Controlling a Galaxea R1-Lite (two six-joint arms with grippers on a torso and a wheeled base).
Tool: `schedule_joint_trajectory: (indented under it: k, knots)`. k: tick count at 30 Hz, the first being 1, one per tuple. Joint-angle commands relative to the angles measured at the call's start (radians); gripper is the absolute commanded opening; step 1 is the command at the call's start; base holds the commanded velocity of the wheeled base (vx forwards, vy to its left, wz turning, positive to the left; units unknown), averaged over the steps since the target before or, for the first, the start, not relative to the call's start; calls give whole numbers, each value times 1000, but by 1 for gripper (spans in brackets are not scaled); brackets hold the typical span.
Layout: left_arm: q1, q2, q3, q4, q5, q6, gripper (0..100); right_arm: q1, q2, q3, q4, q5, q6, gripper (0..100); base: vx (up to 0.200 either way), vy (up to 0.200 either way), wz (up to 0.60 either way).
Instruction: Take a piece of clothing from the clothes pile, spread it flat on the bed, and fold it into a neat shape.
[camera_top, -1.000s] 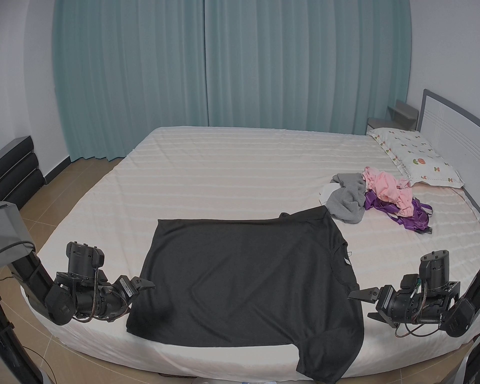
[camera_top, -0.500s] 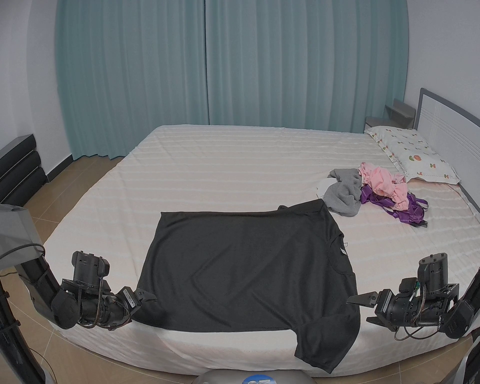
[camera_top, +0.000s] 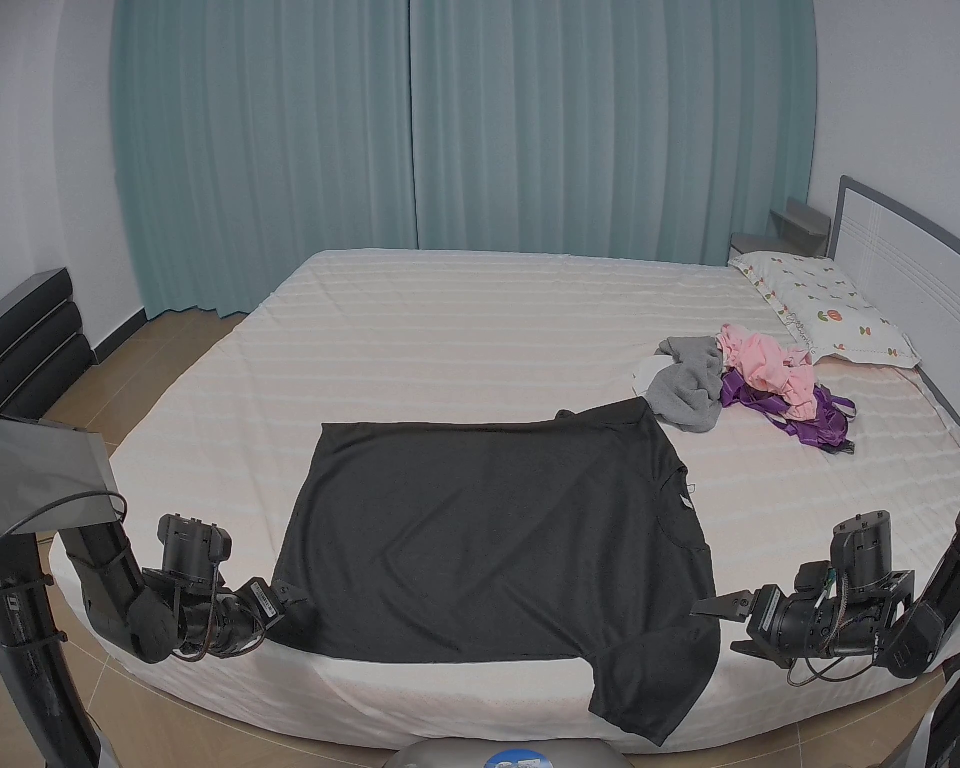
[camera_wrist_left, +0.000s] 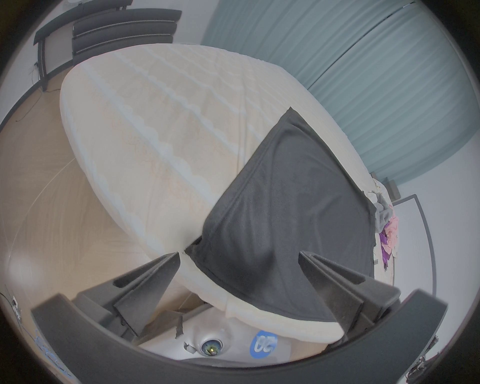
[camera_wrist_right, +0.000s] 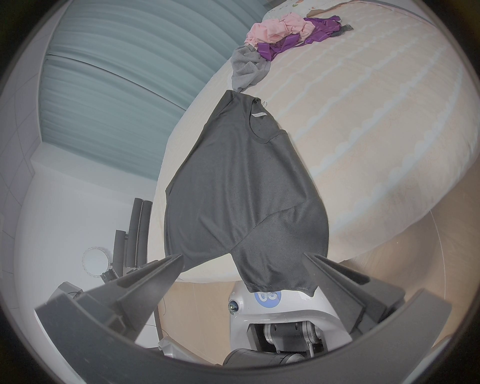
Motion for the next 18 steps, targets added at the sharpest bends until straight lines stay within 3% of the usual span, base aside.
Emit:
schedule_joint_trajectory:
  k: [1, 6, 7, 18]
  knots:
    - [1, 54, 5, -16, 12, 2, 100, 0, 13, 0, 0, 0, 0, 100, 0, 0, 0]
    - [2, 54, 5, -14, 14, 2, 100, 0, 16, 0, 0, 0, 0, 100, 0, 0, 0]
    - [1, 54, 5, -13, 14, 4, 0, 0, 16, 0, 0, 0, 0, 100, 0, 0, 0]
    - [7, 51, 34, -7, 77, 33, 0, 0, 8, 0, 0, -1, 0, 100, 0, 0, 0]
